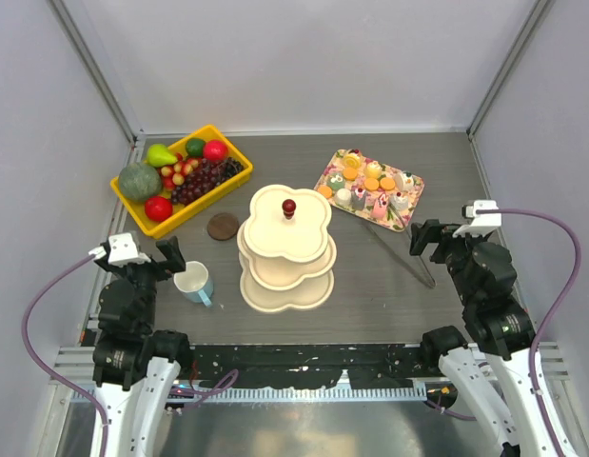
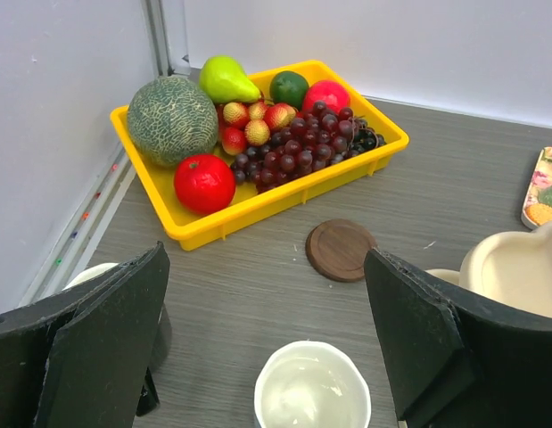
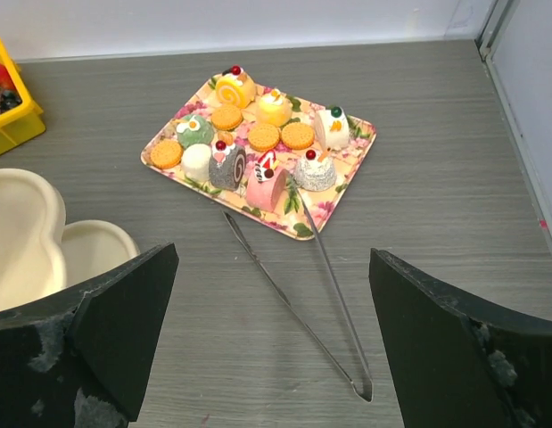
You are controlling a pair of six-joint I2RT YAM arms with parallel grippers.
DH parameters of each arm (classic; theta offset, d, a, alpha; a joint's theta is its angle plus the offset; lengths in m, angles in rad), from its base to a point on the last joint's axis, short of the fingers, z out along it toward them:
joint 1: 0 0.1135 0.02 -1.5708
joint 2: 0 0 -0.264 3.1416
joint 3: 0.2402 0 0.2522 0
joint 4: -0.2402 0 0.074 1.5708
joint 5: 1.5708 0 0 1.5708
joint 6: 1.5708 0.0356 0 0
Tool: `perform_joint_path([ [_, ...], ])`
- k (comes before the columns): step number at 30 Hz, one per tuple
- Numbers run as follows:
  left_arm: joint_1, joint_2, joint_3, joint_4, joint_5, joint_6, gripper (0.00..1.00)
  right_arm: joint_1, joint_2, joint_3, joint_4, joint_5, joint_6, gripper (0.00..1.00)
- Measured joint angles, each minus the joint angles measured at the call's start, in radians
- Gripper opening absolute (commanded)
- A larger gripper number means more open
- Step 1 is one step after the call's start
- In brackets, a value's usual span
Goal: Serve the afternoon tea
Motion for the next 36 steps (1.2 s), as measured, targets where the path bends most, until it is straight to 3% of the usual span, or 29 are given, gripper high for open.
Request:
perform_joint_path([
  [7, -0.034, -0.016, -0.016, 0.011, -0.039, 0.003, 0.99, 0.0, 0.116, 0.0, 0.002, 0.002, 0.053, 0.95],
  [15, -0.069, -0.027, -0.024, 0.015, -0.059, 0.007, 0.99, -0.01, 0.462, 0.0, 0.017, 0.007, 0.127, 1.0],
  [24, -0.1, -0.043, -0.031, 0.015, -0.074, 0.018, 0.99, -0.242, 0.726, -0.002, 0.152, -0.105, 0.233, 0.68],
  [33, -0.119, -0.07, -0.037, 0.015, -0.081, 0.027, 0.99, -0.249, 0.912, -0.004, 0.269, -0.132, 0.215, 0.39],
  [36, -0.124, -0.075, -0.04, 0.015, -0.081, 0.028, 0.99, -0.249, 0.951, -0.004, 0.292, -0.172, 0.196, 0.37],
])
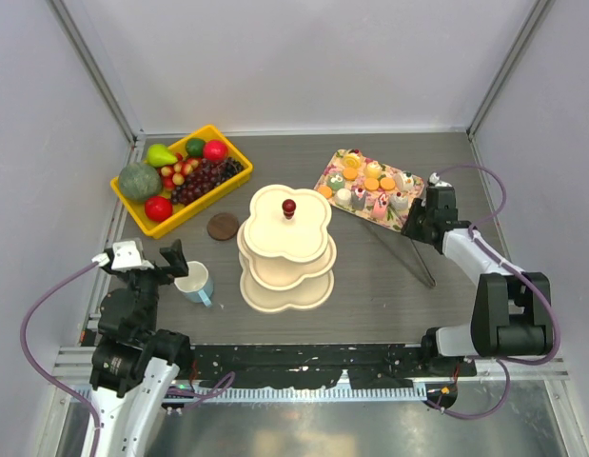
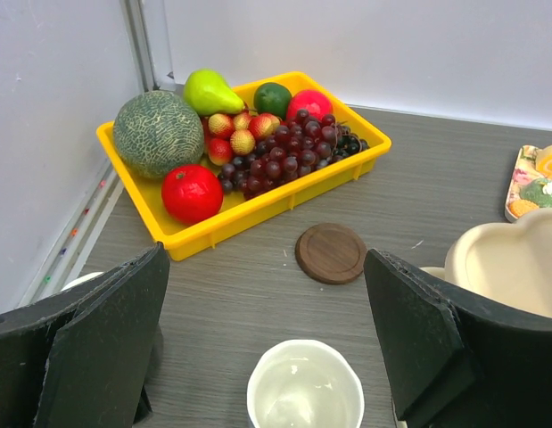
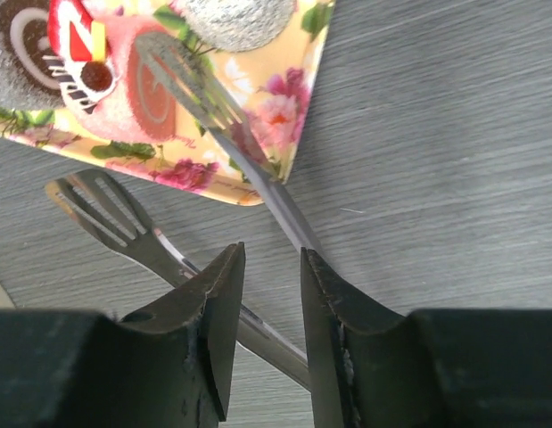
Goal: Serve the afternoon tea
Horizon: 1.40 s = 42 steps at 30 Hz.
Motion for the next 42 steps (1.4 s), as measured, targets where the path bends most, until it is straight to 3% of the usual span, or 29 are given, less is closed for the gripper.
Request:
perform_joint_path([
  [19, -0.009, -0.003, -0.002, 0.0, 0.0, 0.001, 0.99, 0.181, 0.022, 0.0, -0.03, -0.047, -0.092, 0.39],
  [29, -0.009, -0.003, -0.003, 0.0, 0.0, 0.001, 0.99, 0.203, 0.193, 0.077, -0.103, -0.045, -0.132, 0.36],
  [32, -0.009, -0.003, -0.003, 0.0, 0.0, 0.002, 0.99, 0.217, 0.224, 0.112, -0.115, -0.043, -0.142, 0.31],
  [37, -0.009, -0.006, -0.007, 0.0, 0.001, 0.003, 0.99, 0.243, 0.255, 0.154, -0.139, -0.036, -0.175, 0.13],
  [42, -0.009, -0.038, -0.005, -0.001, 0.012, 0.004, 0.99, 0.313, 0.245, 0.155, -0.153, 0.005, -0.202, 0.06],
])
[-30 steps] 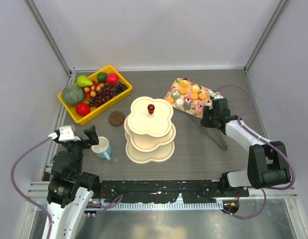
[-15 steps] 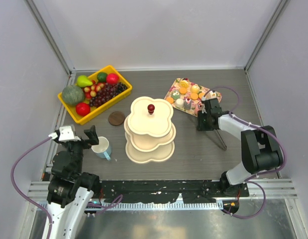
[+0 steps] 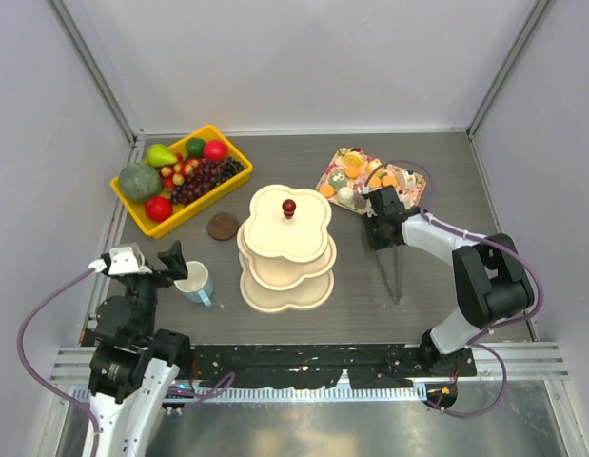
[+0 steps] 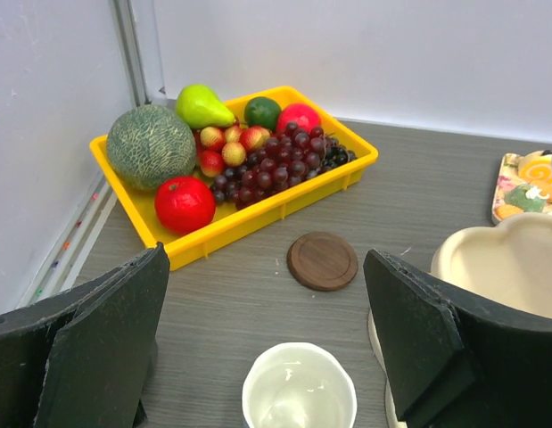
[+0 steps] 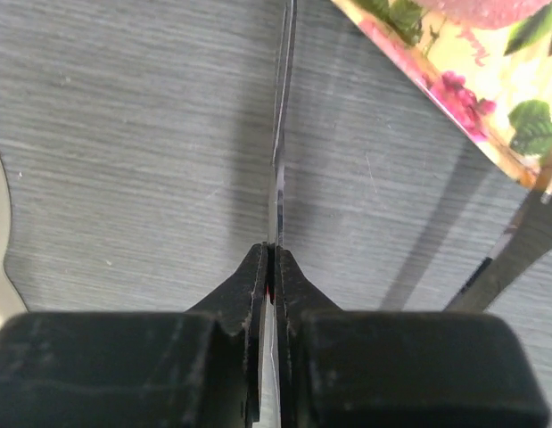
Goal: Serve the afternoon tea
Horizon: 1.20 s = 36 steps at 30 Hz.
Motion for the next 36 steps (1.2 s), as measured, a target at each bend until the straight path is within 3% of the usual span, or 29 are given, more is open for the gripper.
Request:
perform_joint_path([
  [5, 0.0, -0.021, 0.051, -0.023, 0.027, 0.002, 0.99, 0.055, -0.095, -0.029, -0.041, 0.091, -0.006, 0.06],
  [14, -0.002, 0.029, 0.274, -0.091, 0.116, -0.013, 0.99, 0.094, -0.33, -0.033, -0.109, 0.145, -0.002, 0.05],
  [20, -0.002, 0.271, 0.5, -0.129, 0.301, -0.107, 0.99, 0.095, -0.506, 0.006, -0.169, 0.123, 0.003, 0.05],
  [27, -0.019, 0.535, 0.648, -0.121, 0.557, -0.261, 0.99, 0.095, -0.691, 0.081, -0.196, 0.042, 0.005, 0.05],
  [30, -0.101, 0.6, 0.663, -0.086, 0.58, -0.306, 0.99, 0.095, -0.756, 0.093, -0.193, -0.012, 0.005, 0.05],
  [36, -0.414, 0.74, 0.709, 0.027, 0.482, -0.344, 0.99, 0.095, -0.837, 0.094, -0.187, -0.117, 0.004, 0.05],
])
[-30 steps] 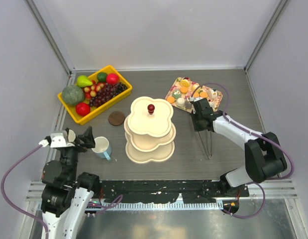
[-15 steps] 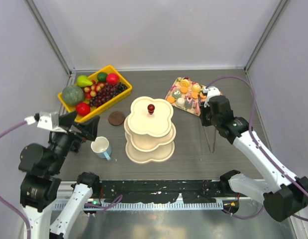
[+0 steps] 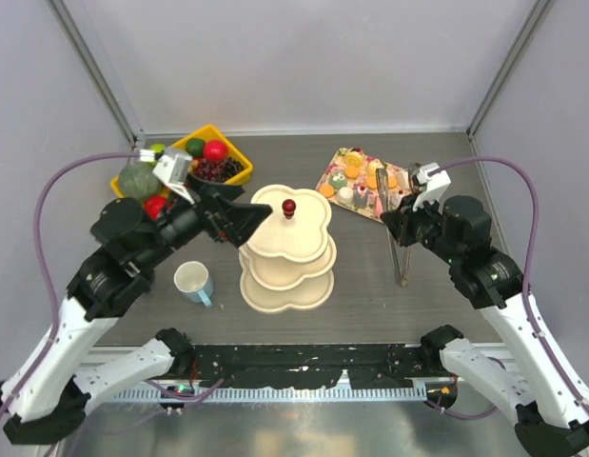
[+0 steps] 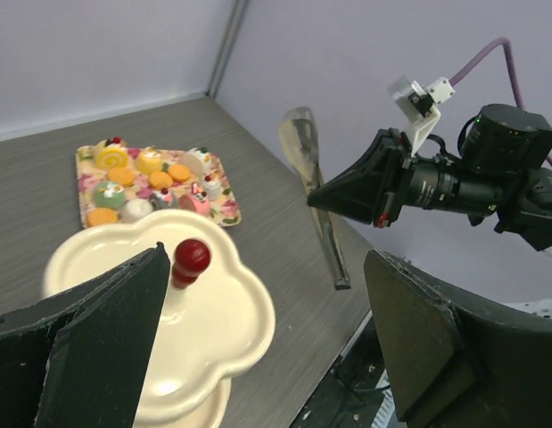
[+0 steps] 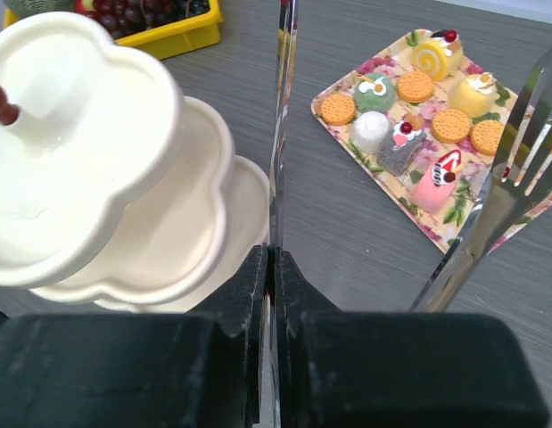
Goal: Serve the afternoon tea
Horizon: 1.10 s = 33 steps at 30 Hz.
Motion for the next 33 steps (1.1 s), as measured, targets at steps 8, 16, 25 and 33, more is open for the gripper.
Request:
perform_joint_path([
  [8, -0.201, 0.298, 0.077, 0.215, -0.159, -0.026, 0.99, 0.0, -0.035, -0.005, 0.01, -0.118, 0.001, 0.05],
  [16, -0.279, 0.587, 0.282, 0.252, -0.219, -0.058, 0.99, 0.0, -0.08, -0.008, 0.029, -0.196, 0.001, 0.05],
  [25, -0.343, 0.711, 0.376, 0.266, -0.271, -0.088, 0.91, 0.0, -0.113, -0.01, 0.039, -0.21, 0.002, 0.05],
  [33, -0.366, 0.762, 0.376, 0.265, -0.291, -0.117, 0.74, 0.0, -0.128, -0.024, 0.071, -0.206, 0.006, 0.05],
])
